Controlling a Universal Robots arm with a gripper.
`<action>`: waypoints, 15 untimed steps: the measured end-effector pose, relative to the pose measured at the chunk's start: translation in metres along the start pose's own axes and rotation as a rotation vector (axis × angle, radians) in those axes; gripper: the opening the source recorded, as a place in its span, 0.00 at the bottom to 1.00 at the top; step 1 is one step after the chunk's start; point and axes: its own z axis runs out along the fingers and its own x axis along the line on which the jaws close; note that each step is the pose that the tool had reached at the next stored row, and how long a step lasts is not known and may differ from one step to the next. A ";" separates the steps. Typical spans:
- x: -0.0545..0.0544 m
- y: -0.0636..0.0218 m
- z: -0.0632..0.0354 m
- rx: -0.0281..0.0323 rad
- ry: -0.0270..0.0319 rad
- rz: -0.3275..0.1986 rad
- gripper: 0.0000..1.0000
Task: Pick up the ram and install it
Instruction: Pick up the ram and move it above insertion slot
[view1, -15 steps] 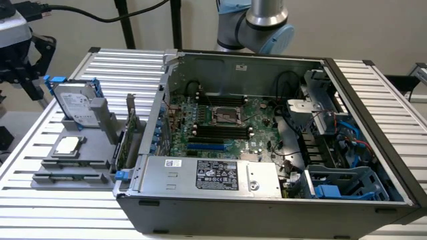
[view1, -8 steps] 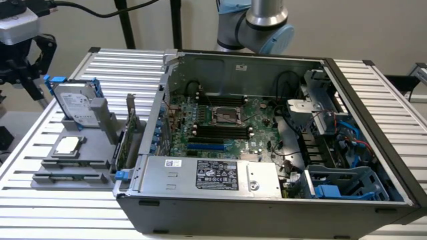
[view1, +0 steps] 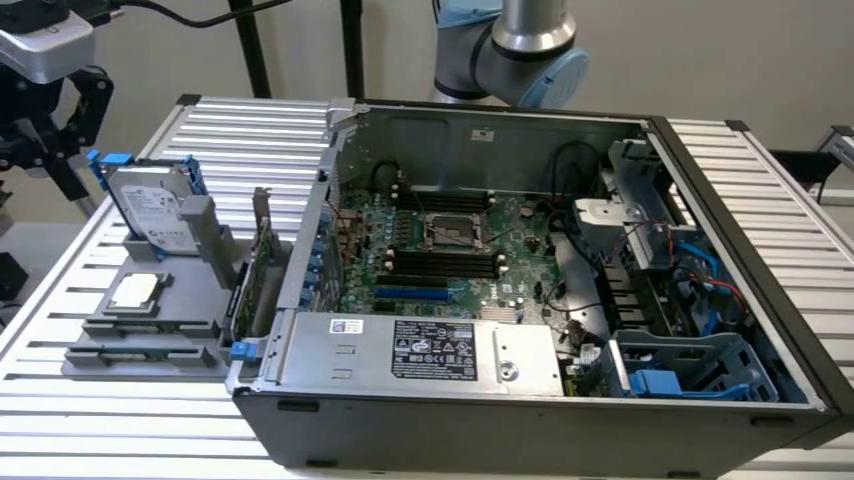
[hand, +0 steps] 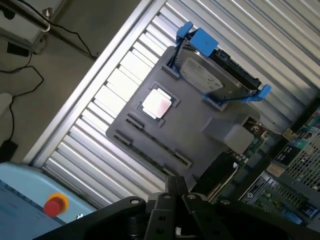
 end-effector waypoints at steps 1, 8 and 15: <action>0.000 0.0000 0.0000 -0.0015 0.0012 -0.016 0.11; 0.000 0.0000 0.0008 -0.0077 0.0077 -0.129 0.11; 0.000 0.0000 0.0017 -0.0117 0.0132 -0.246 0.11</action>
